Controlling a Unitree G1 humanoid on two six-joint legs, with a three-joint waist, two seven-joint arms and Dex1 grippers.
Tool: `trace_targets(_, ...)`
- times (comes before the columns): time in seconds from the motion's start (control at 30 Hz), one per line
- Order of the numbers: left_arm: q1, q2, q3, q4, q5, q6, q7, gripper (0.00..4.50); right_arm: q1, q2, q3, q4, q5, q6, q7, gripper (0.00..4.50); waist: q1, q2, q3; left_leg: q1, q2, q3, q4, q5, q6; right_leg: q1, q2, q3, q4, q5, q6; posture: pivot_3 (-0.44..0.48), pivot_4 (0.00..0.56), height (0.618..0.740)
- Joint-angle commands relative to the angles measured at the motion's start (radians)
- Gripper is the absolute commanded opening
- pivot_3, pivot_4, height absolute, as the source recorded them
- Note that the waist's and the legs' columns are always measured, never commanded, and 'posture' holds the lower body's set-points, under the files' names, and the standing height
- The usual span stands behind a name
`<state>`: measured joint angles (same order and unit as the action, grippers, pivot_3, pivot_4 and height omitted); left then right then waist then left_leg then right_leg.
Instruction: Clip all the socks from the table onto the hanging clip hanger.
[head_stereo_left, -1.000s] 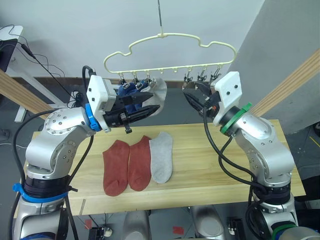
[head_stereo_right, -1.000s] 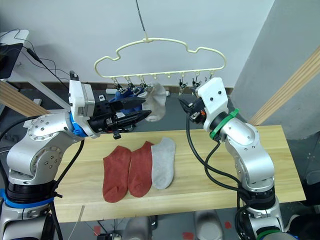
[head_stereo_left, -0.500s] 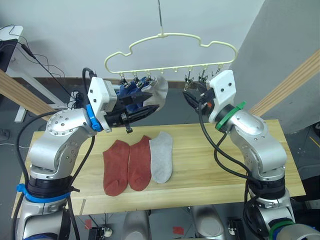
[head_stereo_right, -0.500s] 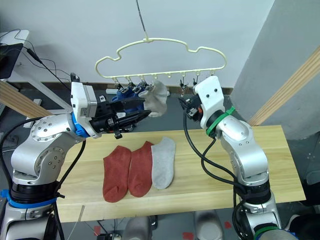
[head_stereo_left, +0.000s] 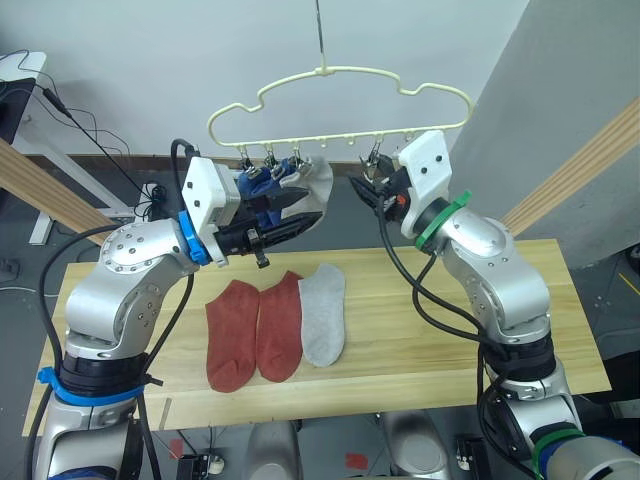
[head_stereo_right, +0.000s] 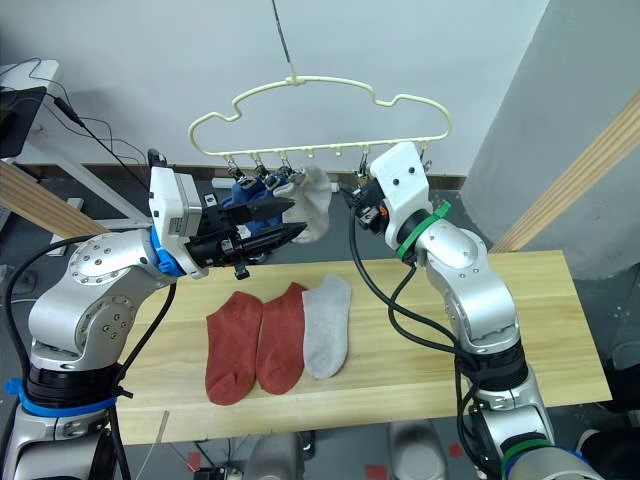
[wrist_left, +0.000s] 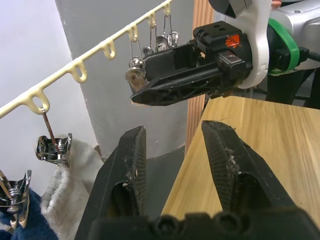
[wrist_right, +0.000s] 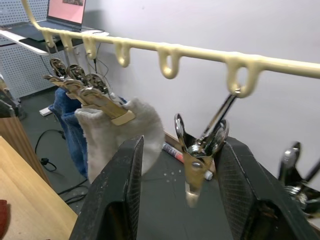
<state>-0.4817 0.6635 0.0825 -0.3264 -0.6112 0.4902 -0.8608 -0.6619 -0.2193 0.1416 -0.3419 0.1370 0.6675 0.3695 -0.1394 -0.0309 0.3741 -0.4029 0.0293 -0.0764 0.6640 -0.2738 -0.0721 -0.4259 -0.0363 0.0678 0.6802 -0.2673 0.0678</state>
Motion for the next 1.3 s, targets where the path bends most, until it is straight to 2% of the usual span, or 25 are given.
trace_targets(0.03, 0.009, -0.004, 0.004, -0.044, 0.002, -0.011, 0.005, 1.94, -0.027, 0.004, 0.0, -0.012, -0.004, -0.042, -0.001, 2.14, 0.0, 0.0, 0.0, 0.0, 0.0, 0.0, 0.0, 0.0, 0.0, 0.0, 0.0, 0.0, 0.0, 0.0, 0.0, -0.196, 0.295, 0.733)
trace_targets(1.23, 0.027, -0.018, -0.003, -0.056, -0.003, -0.007, 0.023, 1.94, -0.055, 0.06, -0.017, 0.04, 0.006, -0.091, -0.041, 2.14, 0.0, 0.0, -0.001, 0.0, 0.0, 0.0, 0.001, 0.0, 0.0, 0.0, 0.0, 0.0, 0.001, 0.0, 0.0, -0.192, 0.3, 0.733)
trace_targets(1.3, 0.028, -0.018, -0.004, -0.055, -0.002, -0.007, 0.023, 1.94, -0.054, 0.062, -0.02, 0.04, 0.009, -0.09, -0.045, 1.77, 0.0, 0.0, -0.001, 0.0, 0.0, 0.0, 0.001, 0.0, 0.0, 0.0, 0.0, 0.0, 0.001, 0.0, 0.0, -0.192, 0.301, 0.733)
